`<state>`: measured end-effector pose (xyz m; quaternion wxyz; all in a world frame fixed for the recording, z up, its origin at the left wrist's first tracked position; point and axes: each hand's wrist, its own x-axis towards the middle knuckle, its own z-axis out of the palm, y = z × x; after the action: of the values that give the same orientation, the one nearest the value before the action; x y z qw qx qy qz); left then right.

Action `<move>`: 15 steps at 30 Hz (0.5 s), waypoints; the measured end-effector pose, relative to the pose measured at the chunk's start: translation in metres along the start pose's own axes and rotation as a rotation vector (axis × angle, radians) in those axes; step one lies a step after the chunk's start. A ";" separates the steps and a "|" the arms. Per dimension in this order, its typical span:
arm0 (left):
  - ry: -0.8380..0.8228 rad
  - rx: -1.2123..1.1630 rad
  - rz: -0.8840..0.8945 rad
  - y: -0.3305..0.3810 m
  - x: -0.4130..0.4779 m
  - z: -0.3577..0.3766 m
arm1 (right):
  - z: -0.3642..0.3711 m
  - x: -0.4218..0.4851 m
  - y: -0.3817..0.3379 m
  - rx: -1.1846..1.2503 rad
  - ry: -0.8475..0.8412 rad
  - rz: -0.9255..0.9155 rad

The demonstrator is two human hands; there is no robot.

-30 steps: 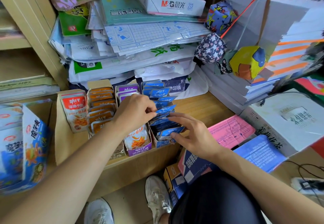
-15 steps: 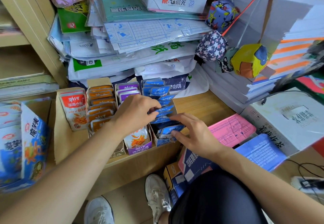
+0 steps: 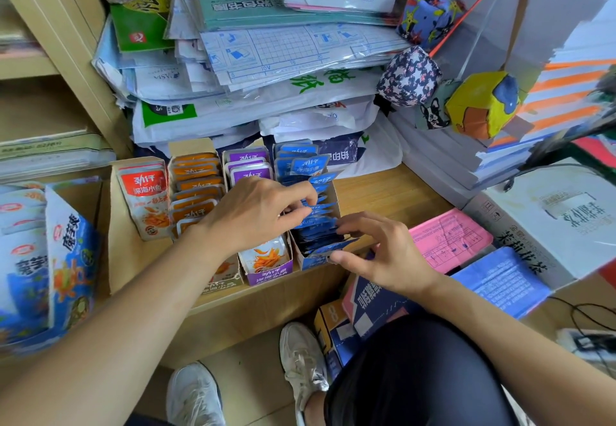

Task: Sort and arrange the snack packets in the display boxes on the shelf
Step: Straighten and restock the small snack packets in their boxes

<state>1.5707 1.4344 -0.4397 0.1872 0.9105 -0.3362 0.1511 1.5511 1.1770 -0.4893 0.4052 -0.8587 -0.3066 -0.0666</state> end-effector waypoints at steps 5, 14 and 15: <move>0.015 0.026 0.043 0.000 -0.002 0.002 | -0.003 0.009 -0.004 0.382 0.099 0.375; -0.178 0.069 -0.055 -0.005 -0.004 0.009 | -0.011 0.034 0.002 0.053 -0.195 0.318; -0.161 0.072 -0.048 -0.007 -0.003 0.011 | -0.010 0.035 0.002 0.020 -0.193 0.302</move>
<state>1.5744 1.4359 -0.4519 0.1304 0.9336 -0.3226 0.0849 1.5815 1.1851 -0.4718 0.3876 -0.8934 -0.2123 0.0809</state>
